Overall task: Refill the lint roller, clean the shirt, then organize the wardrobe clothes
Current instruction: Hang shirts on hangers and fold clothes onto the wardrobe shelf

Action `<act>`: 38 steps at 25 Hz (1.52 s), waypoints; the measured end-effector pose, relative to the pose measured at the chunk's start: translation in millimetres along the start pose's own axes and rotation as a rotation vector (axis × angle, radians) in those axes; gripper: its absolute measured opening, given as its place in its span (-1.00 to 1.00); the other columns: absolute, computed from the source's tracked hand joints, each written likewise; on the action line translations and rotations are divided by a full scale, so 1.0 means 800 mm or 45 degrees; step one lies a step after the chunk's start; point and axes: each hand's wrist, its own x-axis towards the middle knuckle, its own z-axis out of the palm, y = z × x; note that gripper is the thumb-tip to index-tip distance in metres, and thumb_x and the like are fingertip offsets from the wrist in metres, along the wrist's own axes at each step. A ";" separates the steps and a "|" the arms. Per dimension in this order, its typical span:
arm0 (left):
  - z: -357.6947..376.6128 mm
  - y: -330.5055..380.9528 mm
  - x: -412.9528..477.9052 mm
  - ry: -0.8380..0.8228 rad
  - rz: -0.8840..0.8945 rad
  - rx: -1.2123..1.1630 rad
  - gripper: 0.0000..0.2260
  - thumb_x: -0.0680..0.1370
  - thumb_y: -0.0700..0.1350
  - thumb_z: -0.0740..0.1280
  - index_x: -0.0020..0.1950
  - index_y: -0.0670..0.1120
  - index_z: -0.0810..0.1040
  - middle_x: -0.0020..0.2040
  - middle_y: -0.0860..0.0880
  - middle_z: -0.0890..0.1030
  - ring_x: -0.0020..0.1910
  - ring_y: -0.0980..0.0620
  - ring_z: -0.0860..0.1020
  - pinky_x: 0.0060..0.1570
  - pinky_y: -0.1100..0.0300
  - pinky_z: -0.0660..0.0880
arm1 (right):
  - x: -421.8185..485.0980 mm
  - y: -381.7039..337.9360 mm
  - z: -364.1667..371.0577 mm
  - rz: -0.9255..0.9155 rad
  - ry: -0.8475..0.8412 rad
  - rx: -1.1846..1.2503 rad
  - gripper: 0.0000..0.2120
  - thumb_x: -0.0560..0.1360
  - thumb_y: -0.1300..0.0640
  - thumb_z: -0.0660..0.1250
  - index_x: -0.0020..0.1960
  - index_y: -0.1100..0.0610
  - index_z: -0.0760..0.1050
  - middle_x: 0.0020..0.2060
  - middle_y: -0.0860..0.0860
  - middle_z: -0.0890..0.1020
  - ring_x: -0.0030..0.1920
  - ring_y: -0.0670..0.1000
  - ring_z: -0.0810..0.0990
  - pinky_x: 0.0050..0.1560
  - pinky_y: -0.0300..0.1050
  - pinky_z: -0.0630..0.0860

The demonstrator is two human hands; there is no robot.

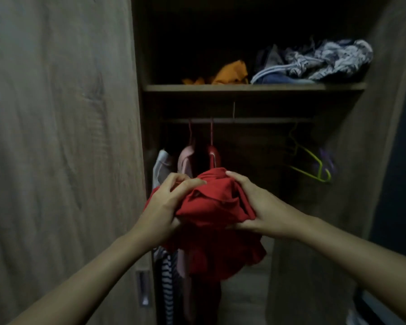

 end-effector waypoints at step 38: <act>0.143 0.088 0.110 -0.309 0.073 -0.059 -0.86 0.43 -0.10 0.24 -0.20 0.08 0.28 -0.22 0.11 0.43 -0.15 -0.05 0.50 -0.18 0.05 0.43 | -0.139 0.096 -0.018 0.715 -0.408 0.671 -0.34 0.40 0.31 0.42 0.39 0.06 0.21 0.14 0.06 0.48 0.15 -0.03 0.47 0.10 -0.20 0.51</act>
